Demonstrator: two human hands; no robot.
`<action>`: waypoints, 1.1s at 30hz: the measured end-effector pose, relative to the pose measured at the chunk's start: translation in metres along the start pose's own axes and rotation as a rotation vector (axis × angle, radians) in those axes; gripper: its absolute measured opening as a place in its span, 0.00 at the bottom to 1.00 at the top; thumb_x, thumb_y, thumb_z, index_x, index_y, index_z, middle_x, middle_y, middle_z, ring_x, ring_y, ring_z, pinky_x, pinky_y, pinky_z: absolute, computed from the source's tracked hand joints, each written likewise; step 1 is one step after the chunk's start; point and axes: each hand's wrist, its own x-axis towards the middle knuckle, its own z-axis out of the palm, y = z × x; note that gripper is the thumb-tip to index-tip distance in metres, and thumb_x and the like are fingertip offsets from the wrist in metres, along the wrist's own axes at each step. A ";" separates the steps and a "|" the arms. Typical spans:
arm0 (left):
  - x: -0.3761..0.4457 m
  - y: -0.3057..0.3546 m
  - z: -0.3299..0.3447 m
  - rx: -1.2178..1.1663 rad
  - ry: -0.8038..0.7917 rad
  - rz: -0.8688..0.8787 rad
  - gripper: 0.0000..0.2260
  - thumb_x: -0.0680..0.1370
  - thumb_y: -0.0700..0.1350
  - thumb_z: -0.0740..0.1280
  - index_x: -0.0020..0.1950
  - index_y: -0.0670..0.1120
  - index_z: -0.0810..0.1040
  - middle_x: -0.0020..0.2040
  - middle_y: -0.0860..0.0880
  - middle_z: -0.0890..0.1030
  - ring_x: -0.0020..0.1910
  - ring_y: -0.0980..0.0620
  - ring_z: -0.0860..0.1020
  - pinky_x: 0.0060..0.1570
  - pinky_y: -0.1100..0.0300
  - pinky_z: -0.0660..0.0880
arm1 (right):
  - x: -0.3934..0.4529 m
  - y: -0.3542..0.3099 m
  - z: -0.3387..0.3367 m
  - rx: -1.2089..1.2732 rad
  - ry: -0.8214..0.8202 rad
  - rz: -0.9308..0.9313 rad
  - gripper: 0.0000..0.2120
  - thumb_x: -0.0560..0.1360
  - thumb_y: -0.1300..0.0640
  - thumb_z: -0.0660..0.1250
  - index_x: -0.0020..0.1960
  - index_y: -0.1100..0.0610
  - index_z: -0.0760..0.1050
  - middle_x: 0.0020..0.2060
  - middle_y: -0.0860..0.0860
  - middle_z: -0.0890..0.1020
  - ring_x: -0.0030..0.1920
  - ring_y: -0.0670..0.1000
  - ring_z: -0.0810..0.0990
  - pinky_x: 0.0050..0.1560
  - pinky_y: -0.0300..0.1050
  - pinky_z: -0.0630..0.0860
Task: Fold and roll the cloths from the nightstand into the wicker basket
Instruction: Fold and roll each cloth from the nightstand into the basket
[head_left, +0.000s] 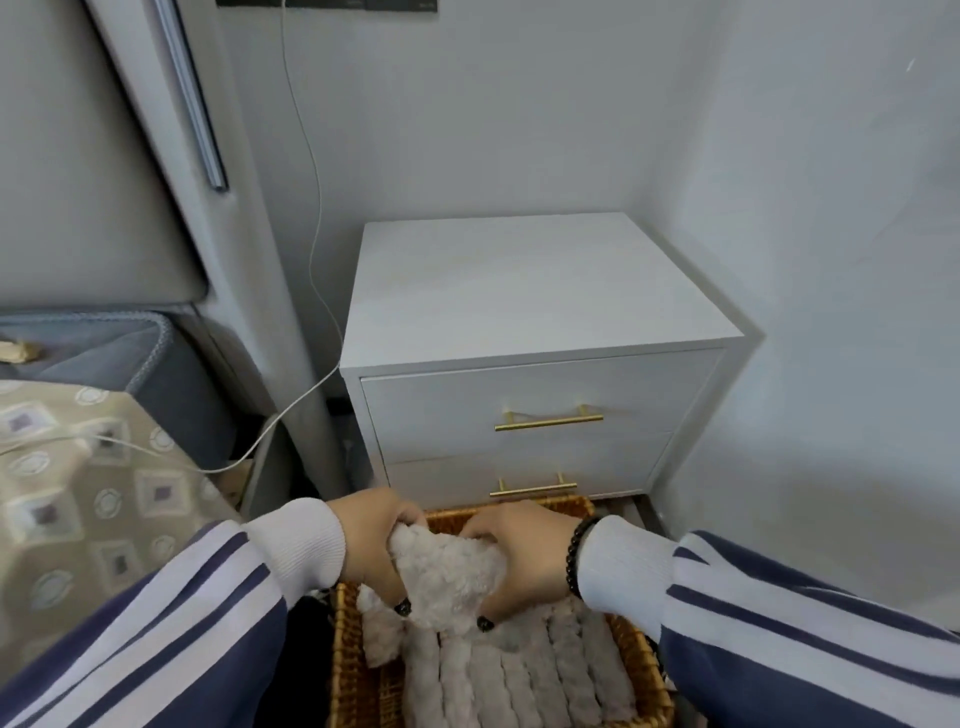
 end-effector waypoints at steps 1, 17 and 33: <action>0.004 -0.002 0.005 0.058 -0.016 -0.029 0.17 0.64 0.40 0.78 0.39 0.56 0.73 0.44 0.53 0.79 0.48 0.50 0.80 0.46 0.56 0.78 | 0.006 -0.004 0.010 -0.054 -0.030 0.010 0.29 0.69 0.49 0.75 0.66 0.54 0.70 0.61 0.51 0.76 0.60 0.55 0.75 0.58 0.49 0.74; 0.060 -0.076 0.076 0.117 0.177 -0.504 0.22 0.75 0.43 0.66 0.68 0.44 0.66 0.63 0.43 0.74 0.61 0.44 0.75 0.56 0.56 0.74 | 0.119 -0.009 0.170 0.575 0.189 0.285 0.14 0.75 0.46 0.58 0.59 0.47 0.73 0.49 0.46 0.78 0.51 0.51 0.78 0.54 0.44 0.76; 0.126 -0.116 0.147 -0.374 -0.074 -0.586 0.20 0.71 0.54 0.64 0.59 0.47 0.79 0.61 0.49 0.79 0.58 0.51 0.76 0.53 0.62 0.72 | 0.168 -0.002 0.243 0.490 -0.076 0.415 0.31 0.78 0.49 0.60 0.76 0.54 0.51 0.73 0.56 0.61 0.70 0.58 0.65 0.69 0.51 0.65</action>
